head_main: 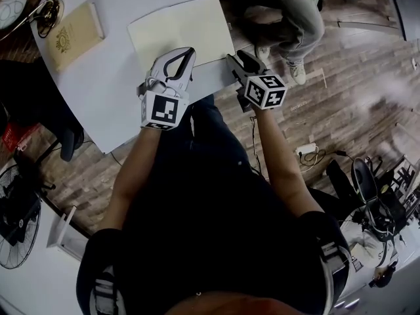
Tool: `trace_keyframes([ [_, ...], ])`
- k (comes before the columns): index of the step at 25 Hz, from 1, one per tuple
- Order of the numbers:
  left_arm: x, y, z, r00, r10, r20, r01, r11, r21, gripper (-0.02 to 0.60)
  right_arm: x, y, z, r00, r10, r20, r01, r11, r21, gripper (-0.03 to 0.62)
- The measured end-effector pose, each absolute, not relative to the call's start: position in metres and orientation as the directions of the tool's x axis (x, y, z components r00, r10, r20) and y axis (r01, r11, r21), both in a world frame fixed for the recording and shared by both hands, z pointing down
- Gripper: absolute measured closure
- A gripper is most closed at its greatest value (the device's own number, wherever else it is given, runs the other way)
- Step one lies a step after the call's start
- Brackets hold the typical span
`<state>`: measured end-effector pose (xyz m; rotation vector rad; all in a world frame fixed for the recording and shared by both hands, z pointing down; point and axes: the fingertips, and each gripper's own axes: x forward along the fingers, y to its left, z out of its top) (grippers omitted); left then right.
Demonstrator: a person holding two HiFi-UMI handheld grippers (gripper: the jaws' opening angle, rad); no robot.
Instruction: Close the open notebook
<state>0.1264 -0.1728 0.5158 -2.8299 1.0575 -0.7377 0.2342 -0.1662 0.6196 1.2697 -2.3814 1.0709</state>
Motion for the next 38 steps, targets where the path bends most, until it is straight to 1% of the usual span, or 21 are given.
trace_keyframes([
  [7,0.122,-0.183,0.512,0.64,-0.647,0.415,-0.632,-0.75,-0.195,0.575,0.234,-0.171,0.63,-0.673,-0.575,0.466,-0.696,0.277,-0.663,0.456],
  [12,0.118,-0.186,0.513,0.633,-0.653,0.417,-0.638,-0.744,-0.196,0.575,0.233,-0.172,0.631,-0.701,-0.557,0.446,-0.654,0.252,-0.713,0.456],
  [15,0.115,-0.185,0.513,0.627,-0.656,0.42,-0.644,-0.74,-0.195,0.575,0.232,-0.172,0.63,-0.697,-0.558,0.45,-0.659,0.252,-0.709,0.48],
  [28,0.101,-0.183,0.502,0.632,-0.672,0.386,-0.66,-0.728,-0.188,0.575,0.236,-0.174,0.603,-0.622,-0.62,0.478,-0.712,0.193,-0.675,0.523],
  [38,0.081,-0.18,0.47,0.631,-0.701,0.332,-0.67,-0.709,-0.222,0.575,0.233,-0.172,0.571,-0.558,-0.668,0.492,-0.761,0.176,-0.625,0.546],
])
